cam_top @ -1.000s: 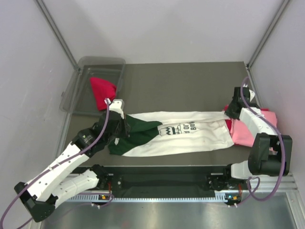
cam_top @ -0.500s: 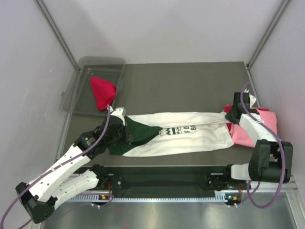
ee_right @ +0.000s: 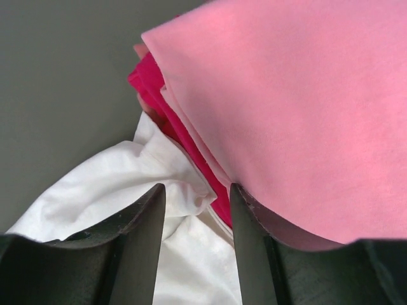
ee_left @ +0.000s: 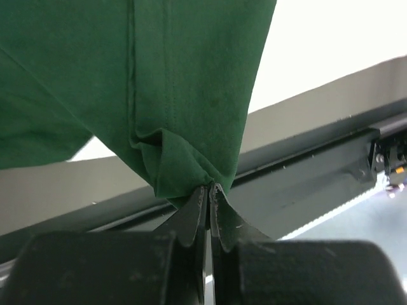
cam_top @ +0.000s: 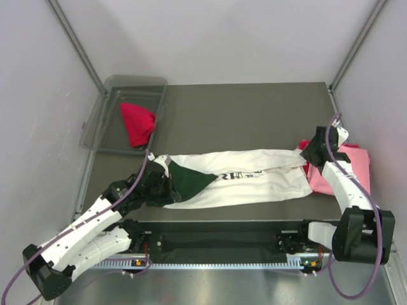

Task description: Fold and stack the t-shirts

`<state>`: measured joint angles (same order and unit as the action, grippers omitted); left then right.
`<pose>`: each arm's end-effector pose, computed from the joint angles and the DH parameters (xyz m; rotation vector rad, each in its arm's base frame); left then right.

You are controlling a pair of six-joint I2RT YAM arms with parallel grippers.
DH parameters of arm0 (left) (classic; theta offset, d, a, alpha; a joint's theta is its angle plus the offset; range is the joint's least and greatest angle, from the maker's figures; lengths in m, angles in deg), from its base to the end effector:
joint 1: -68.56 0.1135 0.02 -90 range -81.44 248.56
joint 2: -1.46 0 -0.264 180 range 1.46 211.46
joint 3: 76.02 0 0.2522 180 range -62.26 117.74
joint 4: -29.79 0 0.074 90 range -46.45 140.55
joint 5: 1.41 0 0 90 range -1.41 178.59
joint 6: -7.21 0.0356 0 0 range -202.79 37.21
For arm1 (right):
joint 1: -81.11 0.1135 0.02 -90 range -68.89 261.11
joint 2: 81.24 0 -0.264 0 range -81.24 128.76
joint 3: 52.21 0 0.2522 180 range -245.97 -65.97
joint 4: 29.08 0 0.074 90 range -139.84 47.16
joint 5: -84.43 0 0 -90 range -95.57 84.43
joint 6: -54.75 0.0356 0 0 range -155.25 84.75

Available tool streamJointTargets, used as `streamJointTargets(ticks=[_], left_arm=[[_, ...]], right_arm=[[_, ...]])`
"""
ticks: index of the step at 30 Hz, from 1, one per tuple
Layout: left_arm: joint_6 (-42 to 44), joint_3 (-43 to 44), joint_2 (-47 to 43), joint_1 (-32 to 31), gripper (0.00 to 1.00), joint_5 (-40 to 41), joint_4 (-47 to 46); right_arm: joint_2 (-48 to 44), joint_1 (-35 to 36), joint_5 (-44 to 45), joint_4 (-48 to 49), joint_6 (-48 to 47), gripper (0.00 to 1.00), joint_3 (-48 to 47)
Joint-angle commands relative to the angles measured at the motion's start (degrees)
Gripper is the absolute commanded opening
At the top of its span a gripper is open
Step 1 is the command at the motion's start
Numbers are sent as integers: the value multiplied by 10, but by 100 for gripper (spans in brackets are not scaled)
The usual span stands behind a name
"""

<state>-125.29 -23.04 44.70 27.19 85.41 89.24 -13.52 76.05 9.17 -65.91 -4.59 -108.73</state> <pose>0.1091 -0.0987 0.2535 0.0008 2.5703 -0.6832 0.2381 -0.0302 0.2282 0.8396 2.2220 -0.0976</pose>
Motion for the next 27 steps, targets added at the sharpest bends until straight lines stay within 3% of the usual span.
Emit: streamJointTargets(ticks=[1, 3, 5, 6, 8, 9, 14, 19, 22, 23, 27], left_arm=[[-23, -11, 0, -2, 4, -64, 2], [-19, -17, 13, -2, 5, -93, 2], [-15, -22, 22, -3, 17, -98, 12], [-13, -20, 23, -2, 35, -97, 17], [-9, -17, 20, -2, 50, -93, 28], [-7, -6, 18, -2, 68, -85, 35], [7, 49, 34, -1, 76, -3, 53], [27, 93, 104, 17, 77, 27, 8], [51, 96, 159, 78, 78, 1, -39], [58, 89, 184, 127, 79, -33, -59], [52, 69, 242, 227, 78, -90, -148]], right_arm=[[-26, -1, 2, 12, 0, 45, -23], [-29, 1, -2, 10, -1, 46, -28], [-36, 6, -5, 13, 2, 46, -27], [-41, 8, -11, 14, 3, 46, -25], [-44, 14, -23, 21, 3, 50, -22], [-44, 15, -30, 22, 2, 52, -21], [-47, 46, -123, 56, -30, 51, -14], [-37, 143, -239, 93, -22, 48, -6], [-22, 238, -250, 122, -7, 48, -7], [-4, 282, -258, 131, -3, 48, -10], [49, 347, -305, 210, 31, 48, -7]])
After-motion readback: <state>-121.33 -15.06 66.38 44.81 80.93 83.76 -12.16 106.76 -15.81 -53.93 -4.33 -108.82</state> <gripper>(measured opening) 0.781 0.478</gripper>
